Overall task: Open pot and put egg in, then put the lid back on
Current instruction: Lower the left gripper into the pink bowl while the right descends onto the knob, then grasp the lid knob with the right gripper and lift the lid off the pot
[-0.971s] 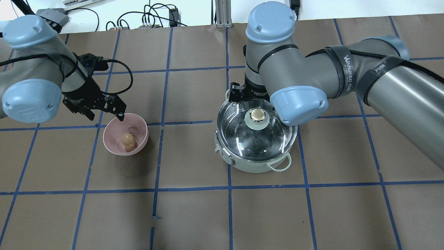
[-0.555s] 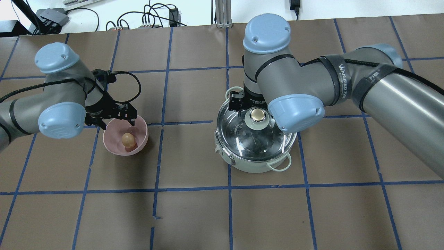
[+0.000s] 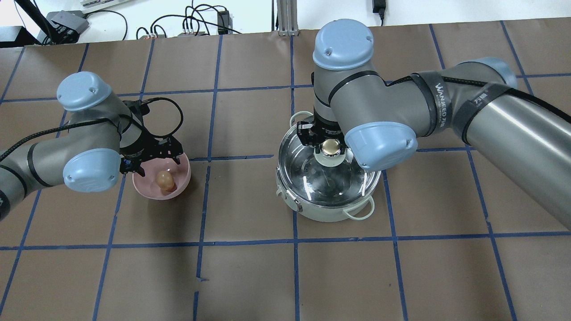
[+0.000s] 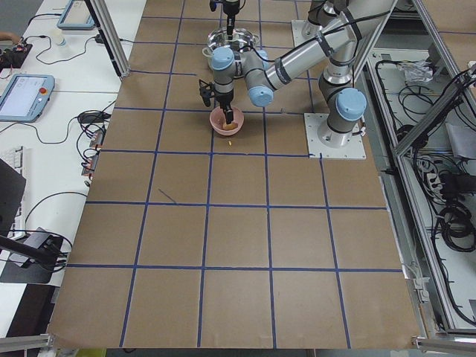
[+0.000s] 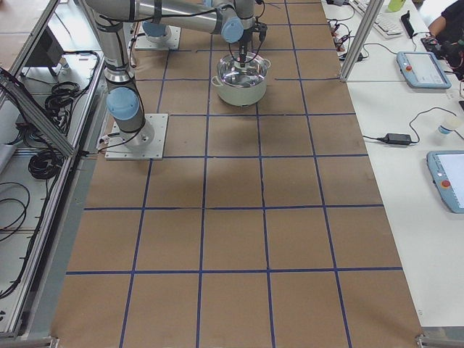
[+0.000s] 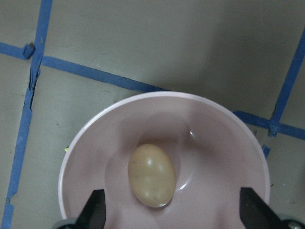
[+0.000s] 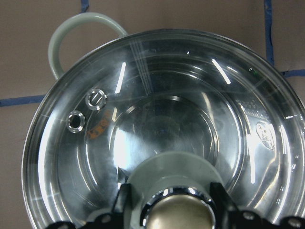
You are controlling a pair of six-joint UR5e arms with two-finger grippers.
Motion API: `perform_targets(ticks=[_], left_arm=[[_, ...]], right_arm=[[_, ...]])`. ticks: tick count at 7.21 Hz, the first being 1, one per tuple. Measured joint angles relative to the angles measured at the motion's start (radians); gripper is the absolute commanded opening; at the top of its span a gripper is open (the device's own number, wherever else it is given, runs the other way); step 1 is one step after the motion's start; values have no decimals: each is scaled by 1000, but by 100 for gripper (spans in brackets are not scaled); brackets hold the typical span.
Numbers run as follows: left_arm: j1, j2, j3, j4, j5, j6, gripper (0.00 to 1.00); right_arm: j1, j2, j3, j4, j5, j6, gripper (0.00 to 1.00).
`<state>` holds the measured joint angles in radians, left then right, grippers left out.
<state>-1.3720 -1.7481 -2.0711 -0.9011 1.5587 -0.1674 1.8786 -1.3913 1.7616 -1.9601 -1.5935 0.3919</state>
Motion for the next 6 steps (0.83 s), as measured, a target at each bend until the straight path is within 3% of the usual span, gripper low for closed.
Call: perform_targets(ticks=[6], left_arm=[[1, -14, -13, 53, 1, -137, 100]], right_arm=[[-107, -31, -95, 108, 1, -57, 21]])
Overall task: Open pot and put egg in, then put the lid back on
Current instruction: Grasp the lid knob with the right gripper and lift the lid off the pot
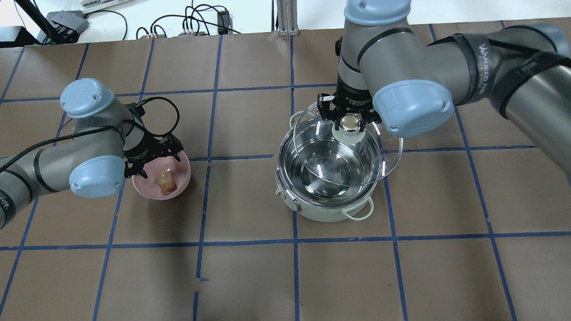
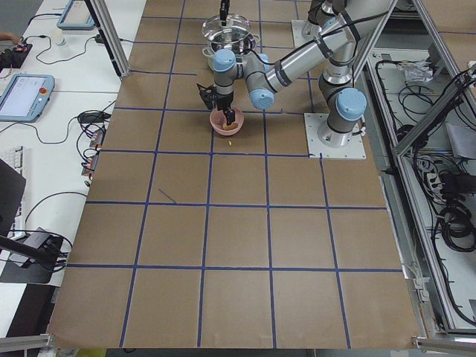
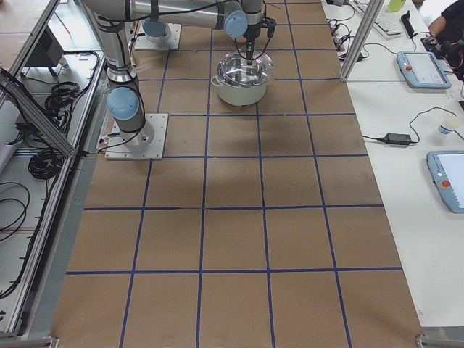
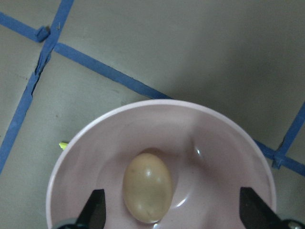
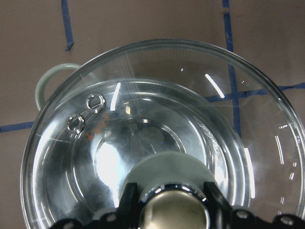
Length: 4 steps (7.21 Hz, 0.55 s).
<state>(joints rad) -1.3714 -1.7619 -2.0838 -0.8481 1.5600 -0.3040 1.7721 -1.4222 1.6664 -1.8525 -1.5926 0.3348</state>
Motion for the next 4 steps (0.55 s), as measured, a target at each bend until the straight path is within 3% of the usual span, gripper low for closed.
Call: perform_targets(ticks=[4], left_arm=[[0, -21, -7, 16, 2, -5, 100]], right_arm=[[-161, -13, -14, 45, 7, -197, 14]])
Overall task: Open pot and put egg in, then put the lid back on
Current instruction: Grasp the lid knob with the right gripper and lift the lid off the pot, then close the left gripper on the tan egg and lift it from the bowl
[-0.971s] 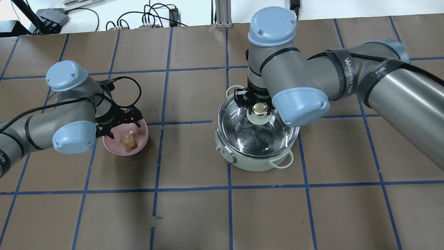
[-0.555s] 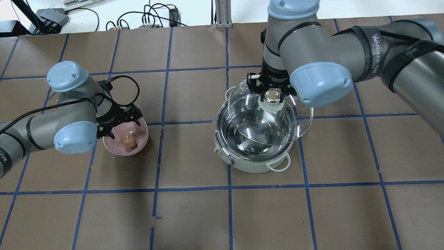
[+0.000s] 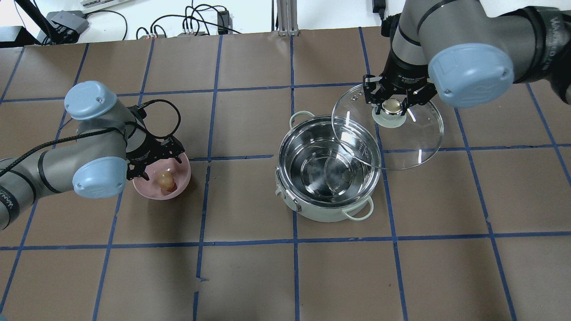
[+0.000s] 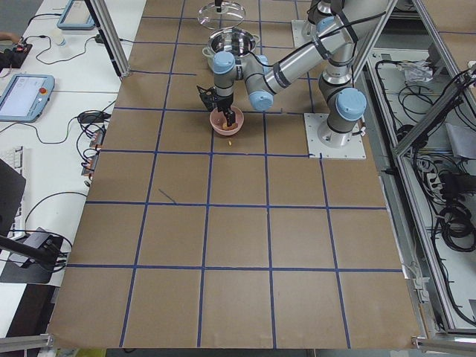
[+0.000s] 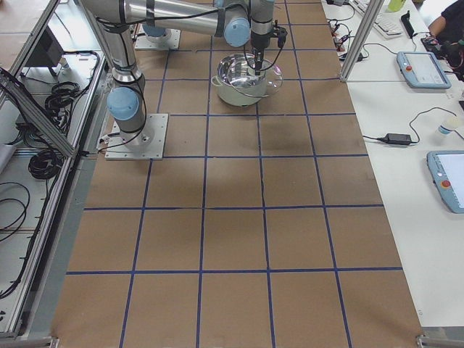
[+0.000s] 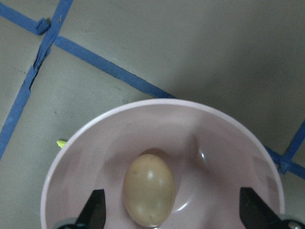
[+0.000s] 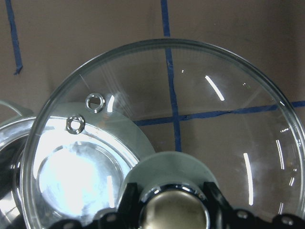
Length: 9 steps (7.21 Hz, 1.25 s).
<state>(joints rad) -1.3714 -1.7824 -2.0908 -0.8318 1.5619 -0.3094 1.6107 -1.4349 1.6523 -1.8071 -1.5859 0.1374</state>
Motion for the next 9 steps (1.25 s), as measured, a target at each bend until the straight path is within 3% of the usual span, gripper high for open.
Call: perform_targets(ticks=[4, 6, 7, 8, 9], left_arm=[[0, -20, -28, 65, 12, -5, 95], [0, -28, -41, 83, 20, -22, 77], [0, -30, -48, 84, 20, -32, 57], [0, -30, -52, 84, 20, -38, 48], [0, -31, -52, 84, 18, -41, 47]], right_arm=[[-104, -1, 5, 4, 9, -181, 15], [-117, 0, 7, 4, 10, -212, 15], [-119, 0, 8, 5, 10, -215, 16], [-119, 0, 10, 6, 10, -217, 16], [-119, 0, 12, 4, 10, -217, 16]])
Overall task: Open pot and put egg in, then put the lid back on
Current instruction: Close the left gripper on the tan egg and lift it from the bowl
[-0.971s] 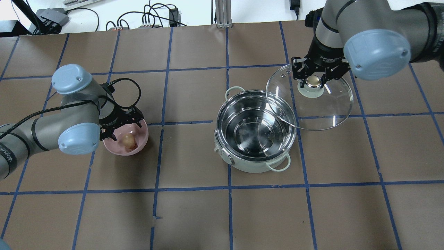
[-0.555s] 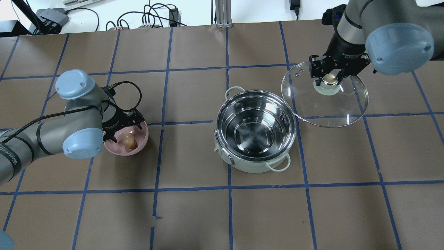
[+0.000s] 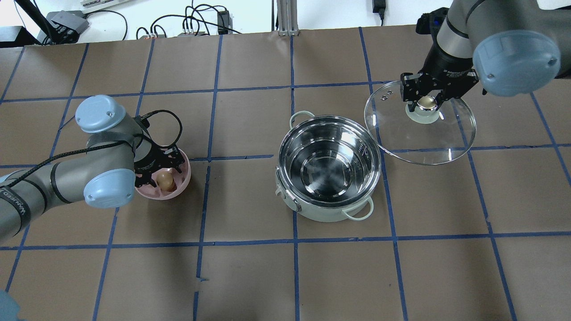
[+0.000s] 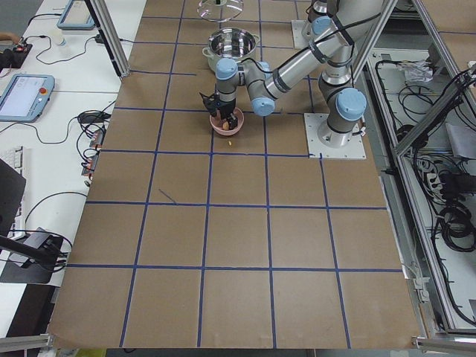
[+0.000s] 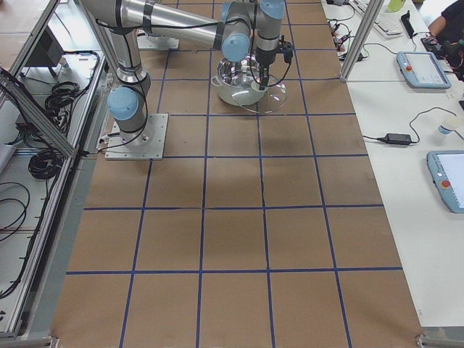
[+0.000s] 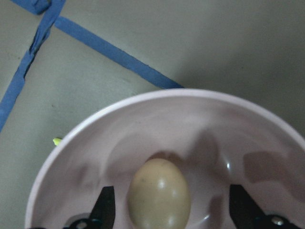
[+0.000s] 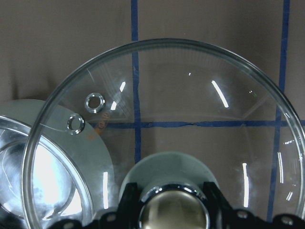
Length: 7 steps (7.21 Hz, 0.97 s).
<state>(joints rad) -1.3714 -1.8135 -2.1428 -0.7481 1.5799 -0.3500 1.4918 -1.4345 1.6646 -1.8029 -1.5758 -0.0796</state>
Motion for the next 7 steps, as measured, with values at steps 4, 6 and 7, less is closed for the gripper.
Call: perform_targets(ticks=[4, 6, 7], left_arm=[[0, -4, -2, 0, -5, 1, 32], [0, -5, 1, -1, -7, 2, 17], [0, -5, 3, -1, -5, 4, 14]], right_arm=[[-1, -1, 3, -9, 2, -3, 16], [-1, -1, 2, -9, 5, -4, 16], [-1, -1, 2, -9, 5, -5, 16]])
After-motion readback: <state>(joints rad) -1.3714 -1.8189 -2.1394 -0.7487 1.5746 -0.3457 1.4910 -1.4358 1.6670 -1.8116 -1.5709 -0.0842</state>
